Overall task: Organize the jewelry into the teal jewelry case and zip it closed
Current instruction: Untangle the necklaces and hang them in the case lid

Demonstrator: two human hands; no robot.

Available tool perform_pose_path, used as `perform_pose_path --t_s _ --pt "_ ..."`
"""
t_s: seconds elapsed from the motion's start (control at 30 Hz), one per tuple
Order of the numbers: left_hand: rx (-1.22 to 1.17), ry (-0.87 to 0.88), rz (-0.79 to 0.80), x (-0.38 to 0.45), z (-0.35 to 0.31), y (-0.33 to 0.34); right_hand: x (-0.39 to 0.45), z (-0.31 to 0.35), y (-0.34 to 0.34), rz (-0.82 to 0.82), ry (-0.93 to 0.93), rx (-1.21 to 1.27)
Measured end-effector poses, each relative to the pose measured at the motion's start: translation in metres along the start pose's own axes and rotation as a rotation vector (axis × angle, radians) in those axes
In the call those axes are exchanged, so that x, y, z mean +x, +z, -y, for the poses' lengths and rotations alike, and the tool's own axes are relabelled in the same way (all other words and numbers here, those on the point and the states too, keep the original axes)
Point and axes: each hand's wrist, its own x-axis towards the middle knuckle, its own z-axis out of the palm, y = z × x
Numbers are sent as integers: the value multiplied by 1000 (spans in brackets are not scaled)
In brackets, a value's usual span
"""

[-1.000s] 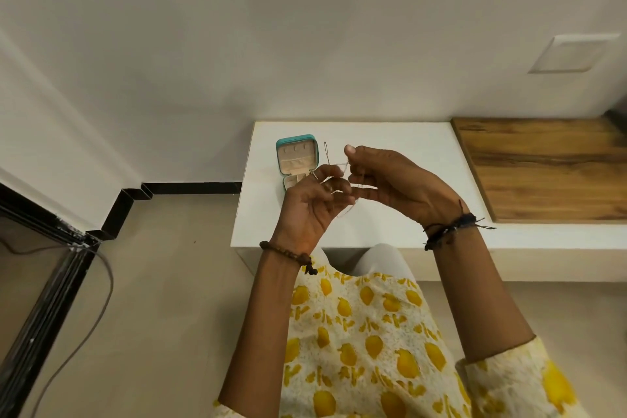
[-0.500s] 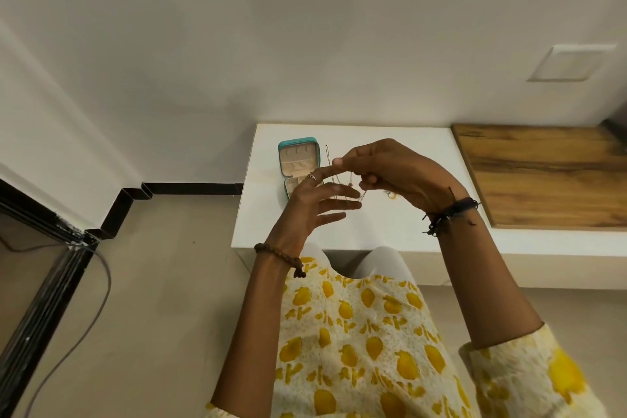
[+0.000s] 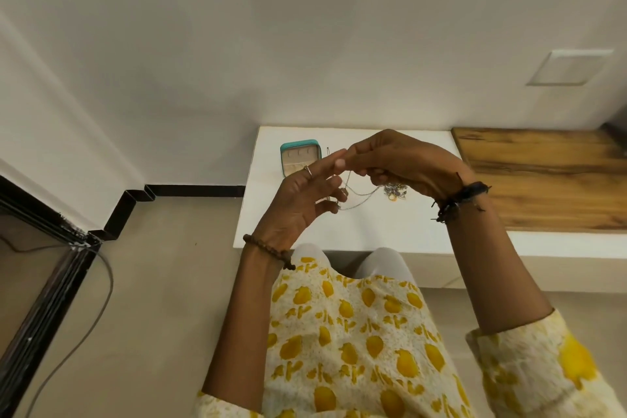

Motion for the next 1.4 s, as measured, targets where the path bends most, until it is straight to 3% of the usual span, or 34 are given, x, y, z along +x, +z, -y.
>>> perform_pose_path --t_s 0.17,0.43,0.57,0.73,0.83,0.97,1.2,1.4 --pt "252 21 11 1 -7 5 -3 4 -2 24 10 -51" --pt "309 31 -95 4 -8 3 -1 2 -9 1 16 -17" --pt "3 7 -129 1 -5 0 1 -3 -9 -22 -34 147" --pt "-544 -16 -88 -5 3 -1 0 -12 -3 -40 -149 679" --pt "-639 -37 -89 -5 6 -2 1 -15 2 -43 -180 854" --pt "-525 -89 -96 -5 7 -4 4 -15 5 -59 -183 843" --pt "99 -28 -157 -3 4 -5 10 -14 8 -37 -145 709" --pt "28 -8 -263 -3 8 -16 18 -22 6 -49 -66 558"
